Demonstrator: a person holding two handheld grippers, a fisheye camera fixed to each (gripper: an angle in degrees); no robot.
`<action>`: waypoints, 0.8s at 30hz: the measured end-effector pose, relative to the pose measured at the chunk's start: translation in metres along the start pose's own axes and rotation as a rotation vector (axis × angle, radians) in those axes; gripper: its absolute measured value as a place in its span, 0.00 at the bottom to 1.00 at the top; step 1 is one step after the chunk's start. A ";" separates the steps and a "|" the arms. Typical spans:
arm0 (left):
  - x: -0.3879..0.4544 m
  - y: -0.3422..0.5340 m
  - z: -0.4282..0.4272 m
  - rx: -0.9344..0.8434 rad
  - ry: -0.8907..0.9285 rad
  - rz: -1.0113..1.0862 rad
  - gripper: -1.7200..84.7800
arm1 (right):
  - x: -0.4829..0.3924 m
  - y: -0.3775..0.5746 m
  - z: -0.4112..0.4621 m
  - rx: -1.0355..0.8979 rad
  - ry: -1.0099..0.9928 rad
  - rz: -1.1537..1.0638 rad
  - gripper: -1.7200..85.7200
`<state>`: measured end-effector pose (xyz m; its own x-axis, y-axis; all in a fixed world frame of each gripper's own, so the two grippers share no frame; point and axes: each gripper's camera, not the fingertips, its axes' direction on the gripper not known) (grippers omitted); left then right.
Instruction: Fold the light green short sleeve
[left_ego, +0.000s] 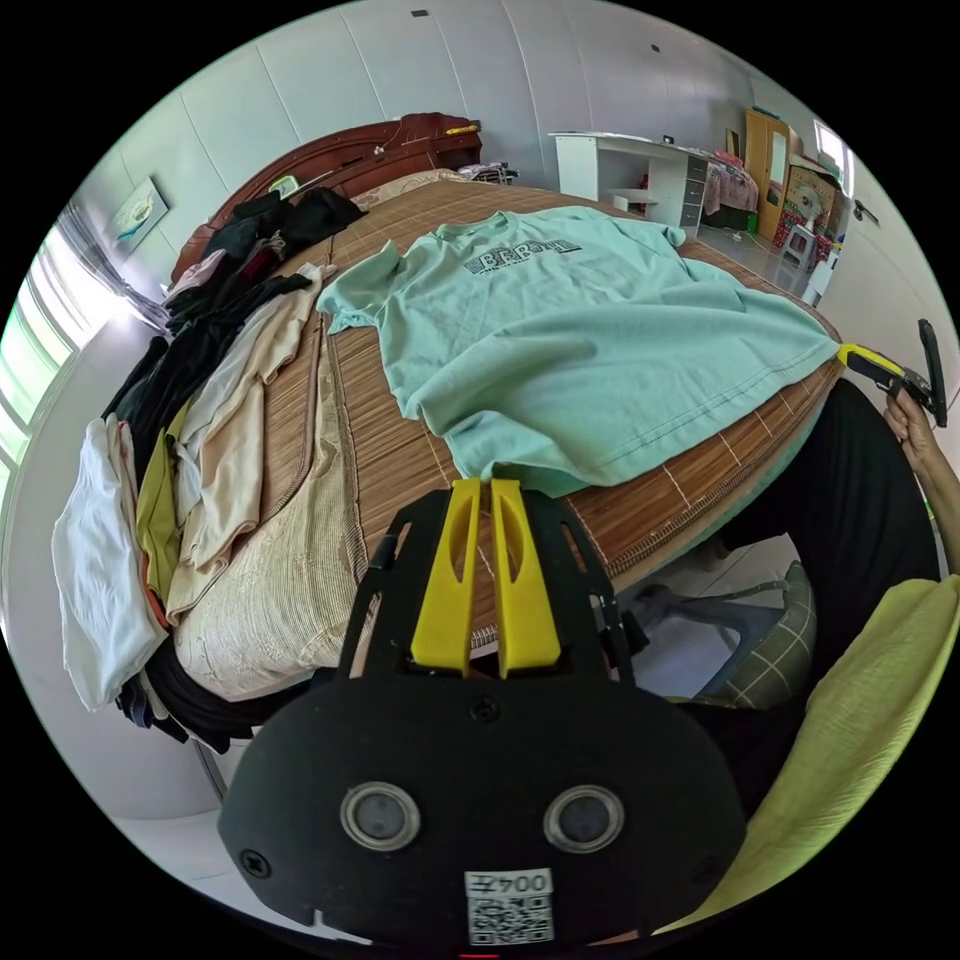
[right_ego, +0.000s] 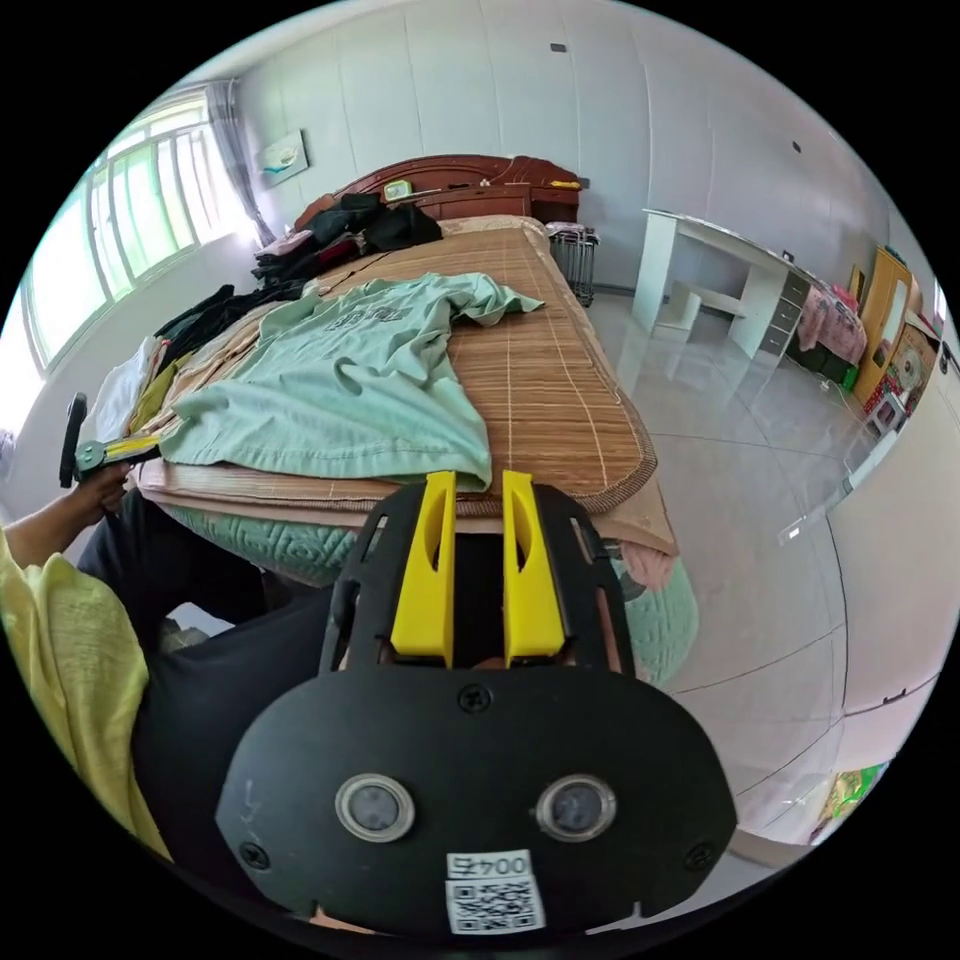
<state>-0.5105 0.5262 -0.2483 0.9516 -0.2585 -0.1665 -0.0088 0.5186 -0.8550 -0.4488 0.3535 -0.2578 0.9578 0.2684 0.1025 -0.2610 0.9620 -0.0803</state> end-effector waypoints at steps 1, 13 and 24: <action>0.001 -0.001 0.000 0.002 0.000 -0.001 0.05 | -0.007 -0.002 0.005 -0.022 0.021 -0.042 0.12; -0.002 -0.015 -0.005 0.024 0.057 -0.091 0.04 | -0.012 -0.031 0.027 -0.124 0.044 0.104 0.10; -0.025 0.017 -0.079 0.035 0.091 -0.156 0.04 | -0.023 -0.038 -0.038 -0.104 0.076 0.043 0.02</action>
<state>-0.5584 0.4770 -0.2973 0.9087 -0.4101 -0.0779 0.1493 0.4937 -0.8567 -0.4568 0.3090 -0.2945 0.9534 0.3009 0.0220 -0.2919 0.9383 -0.1856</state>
